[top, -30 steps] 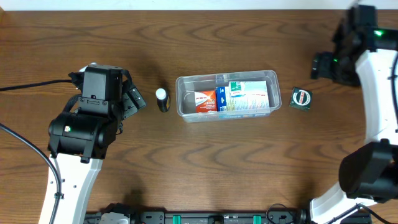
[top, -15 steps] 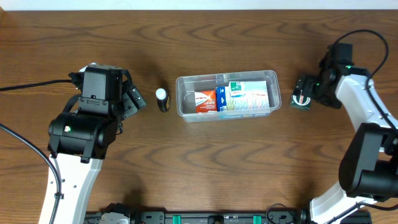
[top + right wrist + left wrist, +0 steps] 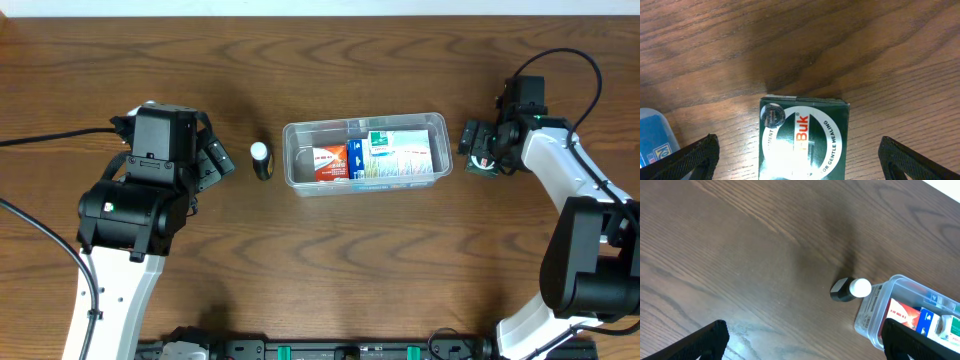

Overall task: Pack container
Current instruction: 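Grasp the green Zam-Buk tin with right gripper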

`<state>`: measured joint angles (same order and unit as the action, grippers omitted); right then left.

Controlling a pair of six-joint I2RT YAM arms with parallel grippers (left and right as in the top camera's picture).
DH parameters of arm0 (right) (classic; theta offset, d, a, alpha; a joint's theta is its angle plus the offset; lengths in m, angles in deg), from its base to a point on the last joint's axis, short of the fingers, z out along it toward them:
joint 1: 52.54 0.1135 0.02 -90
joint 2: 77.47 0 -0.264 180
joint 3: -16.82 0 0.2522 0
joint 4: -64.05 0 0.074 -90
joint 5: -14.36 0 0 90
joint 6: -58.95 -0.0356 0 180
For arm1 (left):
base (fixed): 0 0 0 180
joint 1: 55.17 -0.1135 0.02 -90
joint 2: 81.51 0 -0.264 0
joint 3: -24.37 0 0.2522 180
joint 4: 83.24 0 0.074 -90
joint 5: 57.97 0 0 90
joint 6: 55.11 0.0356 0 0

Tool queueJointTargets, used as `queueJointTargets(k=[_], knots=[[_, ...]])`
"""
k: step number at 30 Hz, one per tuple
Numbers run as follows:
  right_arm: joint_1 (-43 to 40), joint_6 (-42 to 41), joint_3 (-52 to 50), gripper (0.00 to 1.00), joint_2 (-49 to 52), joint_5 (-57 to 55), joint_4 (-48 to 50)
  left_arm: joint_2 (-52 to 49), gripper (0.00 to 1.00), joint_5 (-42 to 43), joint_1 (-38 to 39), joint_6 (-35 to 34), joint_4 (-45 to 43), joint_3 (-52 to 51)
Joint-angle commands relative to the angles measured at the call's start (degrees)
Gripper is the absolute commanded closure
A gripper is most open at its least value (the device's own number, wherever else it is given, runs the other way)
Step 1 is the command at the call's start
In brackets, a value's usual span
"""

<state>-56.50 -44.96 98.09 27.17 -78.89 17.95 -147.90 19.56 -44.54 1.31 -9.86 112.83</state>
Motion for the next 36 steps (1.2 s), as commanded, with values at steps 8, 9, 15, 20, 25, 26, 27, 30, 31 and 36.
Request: queueJointTargets(k=[8,9,15,20,25,26,27,30,31,36], knots=[[0.3,-1.9,-0.5,0.01,6.9,-0.5,1.5,-0.2,0.02,-1.1,-0.2,0.2,0.1,0.2],[0.3,-1.9,-0.5,0.01,7.4,-0.6,1.7,-0.2,0.02,-1.1,-0.2,0.2,0.1,0.2],[0.3,-1.9,-0.5,0.13,8.2,-0.9,1.7,-0.2,0.02,-1.1,-0.2,0.2,0.1,0.2],[0.3,-1.9,-0.4,0.36,8.2,-0.8,1.5,-0.2,0.02,-1.1,-0.2,0.2,0.1,0.2],[0.3,-1.9,-0.3,0.41,8.1,-0.9,1.2,-0.2,0.02,-1.1,-0.2,0.2,0.1,0.2],[0.3,-1.9,-0.2,0.41,8.1,-0.9,0.8,-0.2,0.02,-1.1,-0.2,0.2,0.1,0.2],[0.3,-1.9,0.2,0.41,8.1,-0.9,0.3,-0.2,0.02,-1.1,-0.2,0.2,0.1,0.2],[0.3,-1.7,2.5,0.4,8.1,-0.9,-2.6,-0.2,0.02,-1.1,-0.2,0.2,0.1,0.2],[0.3,-1.2,4.2,0.39,8.1,-0.9,-4.5,-0.2,0.02,-1.1,-0.2,0.2,0.1,0.2],[0.3,-1.0,15.1,0.4,8.1,-1.0,-16.5,-0.2,0.02,-1.1,-0.2,0.2,0.1,0.2]])
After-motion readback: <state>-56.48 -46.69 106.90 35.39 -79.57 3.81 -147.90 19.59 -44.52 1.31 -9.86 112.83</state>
